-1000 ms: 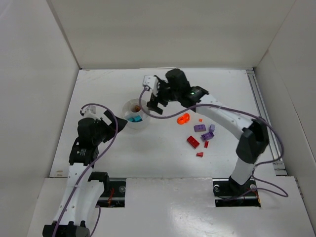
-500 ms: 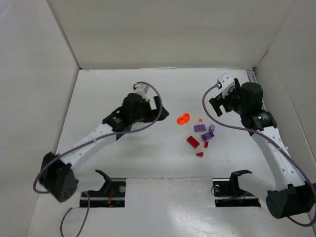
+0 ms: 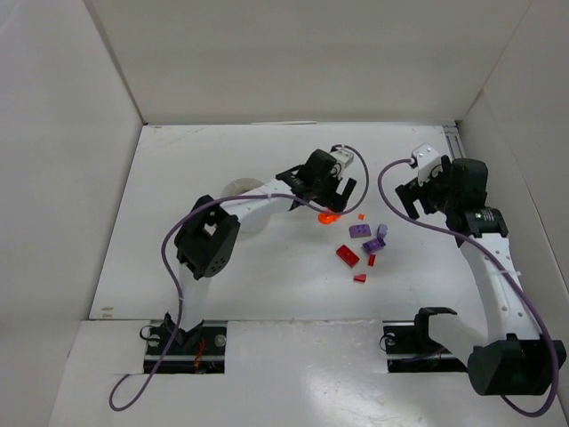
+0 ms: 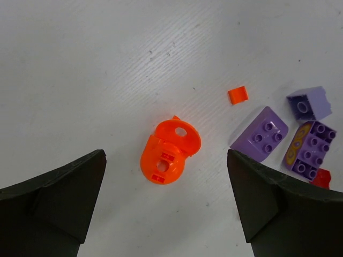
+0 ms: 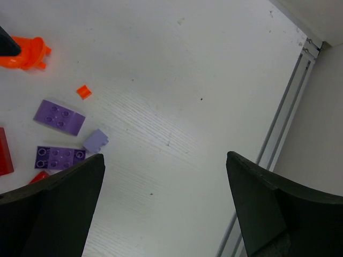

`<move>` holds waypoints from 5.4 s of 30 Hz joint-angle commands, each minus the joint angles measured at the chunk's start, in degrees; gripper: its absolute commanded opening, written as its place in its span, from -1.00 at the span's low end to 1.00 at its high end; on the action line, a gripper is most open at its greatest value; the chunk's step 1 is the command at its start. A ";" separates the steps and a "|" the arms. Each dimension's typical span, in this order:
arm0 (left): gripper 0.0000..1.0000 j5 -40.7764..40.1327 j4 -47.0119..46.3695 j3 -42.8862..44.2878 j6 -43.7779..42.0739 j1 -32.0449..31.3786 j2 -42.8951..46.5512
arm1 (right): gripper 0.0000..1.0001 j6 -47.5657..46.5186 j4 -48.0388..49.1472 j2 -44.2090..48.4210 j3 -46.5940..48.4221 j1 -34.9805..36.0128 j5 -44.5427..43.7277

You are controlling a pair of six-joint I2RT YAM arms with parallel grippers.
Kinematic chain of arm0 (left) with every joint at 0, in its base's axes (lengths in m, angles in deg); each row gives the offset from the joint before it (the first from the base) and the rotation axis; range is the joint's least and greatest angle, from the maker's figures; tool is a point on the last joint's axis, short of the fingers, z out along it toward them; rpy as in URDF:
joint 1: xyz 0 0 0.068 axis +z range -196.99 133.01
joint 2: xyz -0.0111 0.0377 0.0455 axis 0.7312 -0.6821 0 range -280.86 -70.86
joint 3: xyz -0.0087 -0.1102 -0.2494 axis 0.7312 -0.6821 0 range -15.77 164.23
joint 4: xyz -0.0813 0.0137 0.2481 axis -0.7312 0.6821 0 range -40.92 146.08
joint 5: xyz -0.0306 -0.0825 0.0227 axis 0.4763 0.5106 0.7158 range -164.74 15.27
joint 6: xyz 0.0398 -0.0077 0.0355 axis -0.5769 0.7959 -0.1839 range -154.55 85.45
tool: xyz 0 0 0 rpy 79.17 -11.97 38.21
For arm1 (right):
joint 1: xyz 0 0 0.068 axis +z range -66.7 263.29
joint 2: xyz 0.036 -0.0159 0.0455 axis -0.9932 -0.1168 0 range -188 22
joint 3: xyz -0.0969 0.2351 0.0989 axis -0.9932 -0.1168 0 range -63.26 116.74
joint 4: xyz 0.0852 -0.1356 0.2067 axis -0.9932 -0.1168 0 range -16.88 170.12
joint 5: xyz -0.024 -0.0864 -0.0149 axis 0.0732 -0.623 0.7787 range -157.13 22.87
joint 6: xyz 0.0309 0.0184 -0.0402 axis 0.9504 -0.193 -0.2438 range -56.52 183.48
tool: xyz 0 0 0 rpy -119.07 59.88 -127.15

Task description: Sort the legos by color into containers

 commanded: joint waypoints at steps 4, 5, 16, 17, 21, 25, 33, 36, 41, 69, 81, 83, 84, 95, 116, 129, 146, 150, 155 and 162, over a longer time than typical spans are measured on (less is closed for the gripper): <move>0.88 2.32 -0.88 4.59 -7.93 -1.02 -3.42 | 0.98 -0.43 -0.02 -0.51 -0.26 -0.37 1.29; 0.88 2.93 -0.90 4.59 -7.93 -1.63 -4.39 | 0.98 -0.43 -0.02 -1.04 -0.26 -0.37 0.68; 0.61 -2.52 -0.90 6.88 -8.54 -3.83 -10.55 | 0.98 -0.43 -0.02 -1.04 -0.26 -0.37 0.15; 0.58 -3.30 -0.90 6.88 -8.54 -3.83 -10.55 | 0.98 -0.43 -0.02 -1.04 -0.26 -0.37 0.15; 0.45 -3.31 -1.51 6.88 -8.54 -4.36 -11.16 | 0.98 -0.43 -0.02 -1.04 -0.79 -0.37 0.15; 0.32 -3.31 -2.13 7.41 -8.54 -4.36 -11.69 | 0.98 -0.43 -0.02 -1.04 -0.79 -0.37 0.15; -0.11 -3.31 -2.65 7.93 -8.02 -4.36 -12.22 | 0.98 -0.43 -0.02 -1.04 -0.79 -0.37 0.15; -0.22 -2.69 -2.65 7.41 -8.02 -4.36 -11.52 | 0.98 -0.43 -0.02 -1.04 -0.79 -0.37 0.15; -0.33 -2.16 -4.49 5.83 -8.02 -4.36 -9.33 | 0.98 -0.43 -0.02 -1.04 -0.79 -0.37 0.15; -0.16 -12.10 -2.83 8.90 -6.79 -4.36 -12.57 | 0.98 -0.43 -0.55 -1.04 -0.26 -0.37 0.15; -0.16 -10.51 -2.83 8.37 -7.93 -4.36 -14.85 | 0.98 -0.43 -0.55 -1.57 -0.26 -0.37 0.15; -0.23 -11.13 -2.30 8.37 -7.93 -4.36 -14.86 | 0.98 -0.43 -0.55 -1.57 -0.26 -0.37 0.15; -0.27 -11.13 -2.30 8.37 -7.93 -4.36 -14.86 | 0.98 -0.43 -0.55 -2.09 -0.26 -0.37 0.15; -0.93 -13.94 -2.30 7.23 -4.86 -4.36 -11.34 | 0.98 -0.43 -0.55 -2.62 -0.26 -0.37 0.15; -1.00 -14.47 -4.24 2.32 0.59 -3.21 -1.69 | 0.98 -0.43 -1.08 -2.10 0.27 -0.37 0.15; -1.00 3.80 -21.89 -27.29 10.61 12.50 32.22 | 0.98 -1.48 0.06 -1.05 0.27 -0.37 3.74; -1.00 21.58 -20.58 -37.85 1.64 21.83 38.85 | 0.98 -2.01 0.68 -1.66 -0.26 -0.89 6.12; -1.00 19.02 -19.97 -39.26 2.18 21.83 38.32 | 0.98 -2.54 0.68 -2.18 -0.26 -0.89 6.74; -1.00 17.80 -19.88 -41.46 3.32 21.83 37.80 | 0.98 -2.54 0.68 -2.18 -0.26 -0.89 6.74; -1.00 14.19 -20.41 -43.13 4.11 21.83 37.26 | 0.98 -2.54 0.68 -2.71 -0.26 -0.89 6.74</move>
